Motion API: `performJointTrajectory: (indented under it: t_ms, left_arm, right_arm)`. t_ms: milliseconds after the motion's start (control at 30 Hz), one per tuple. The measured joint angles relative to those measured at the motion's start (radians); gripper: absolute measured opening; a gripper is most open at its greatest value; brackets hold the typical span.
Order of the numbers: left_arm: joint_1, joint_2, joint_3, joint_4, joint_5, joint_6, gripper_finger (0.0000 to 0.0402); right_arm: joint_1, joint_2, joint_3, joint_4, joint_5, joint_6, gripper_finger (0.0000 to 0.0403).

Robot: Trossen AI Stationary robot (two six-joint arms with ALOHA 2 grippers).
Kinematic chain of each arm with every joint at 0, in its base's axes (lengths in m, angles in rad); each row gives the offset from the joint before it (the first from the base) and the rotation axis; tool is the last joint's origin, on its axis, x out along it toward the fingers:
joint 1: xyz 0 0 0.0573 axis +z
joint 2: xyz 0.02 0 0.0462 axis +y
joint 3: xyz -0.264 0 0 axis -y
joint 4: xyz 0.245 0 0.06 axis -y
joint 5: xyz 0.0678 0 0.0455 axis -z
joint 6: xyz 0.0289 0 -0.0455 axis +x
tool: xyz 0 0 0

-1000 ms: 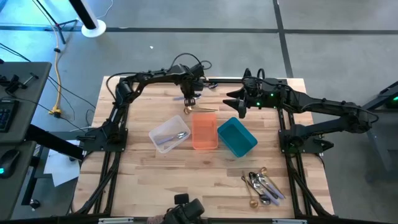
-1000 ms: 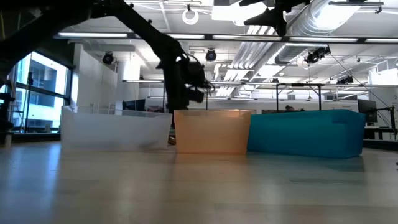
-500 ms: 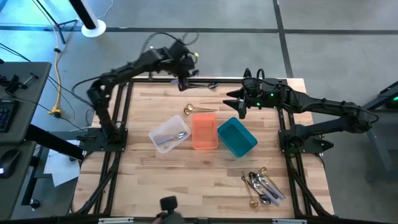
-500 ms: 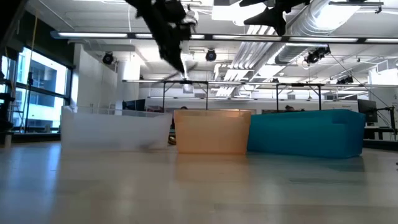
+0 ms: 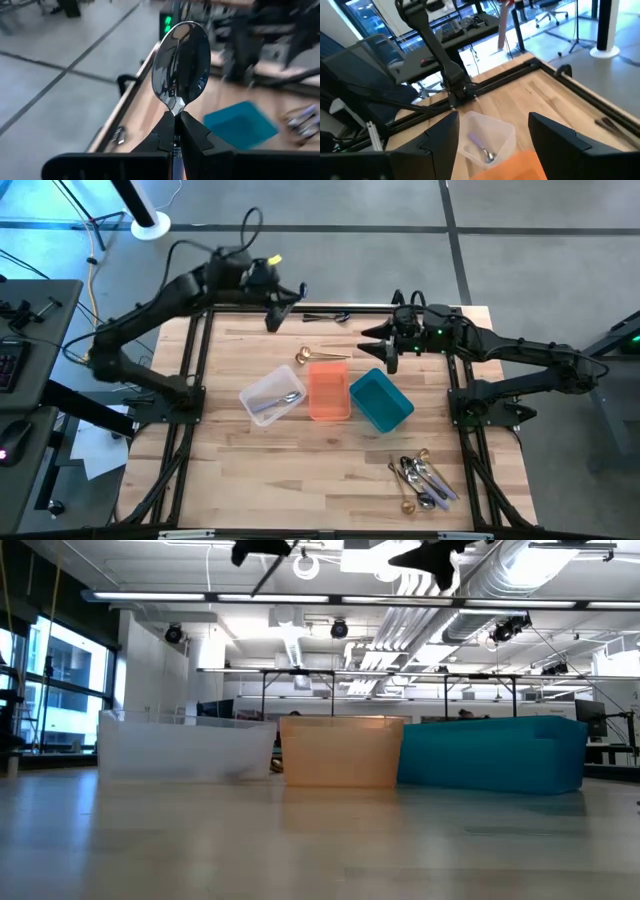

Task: Sort silverware by color (type)
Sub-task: Put the purple spoon into the white bin

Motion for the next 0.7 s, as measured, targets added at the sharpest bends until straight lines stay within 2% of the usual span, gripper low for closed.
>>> performJointTrajectory:
  t_ms: [200, 367, 533, 700]
  left_arm:
    - [-0.097, -0.184, -0.314, 0.338, -0.011, -0.169, 0.0]
    - [-0.172, -0.271, -0.539, 0.684, -0.048, -0.262, 0.0]
    - [-0.244, -0.281, -0.656, 0.833, -0.087, -0.278, 0.0]
    - [-0.304, -0.255, -0.689, 0.898, -0.087, -0.243, 0.0]
  right_arm:
    - [0.0, 0.0, 0.0, 0.081, -0.04, -0.035, 0.0223]
    - [0.0, 0.0, 0.0, 0.148, -0.049, -0.036, 0.0223]
    - [0.0, 0.0, 0.0, 0.161, -0.086, -0.036, 0.0223]
    - [0.0, 0.001, 0.0, 0.162, -0.123, -0.084, 0.0223]
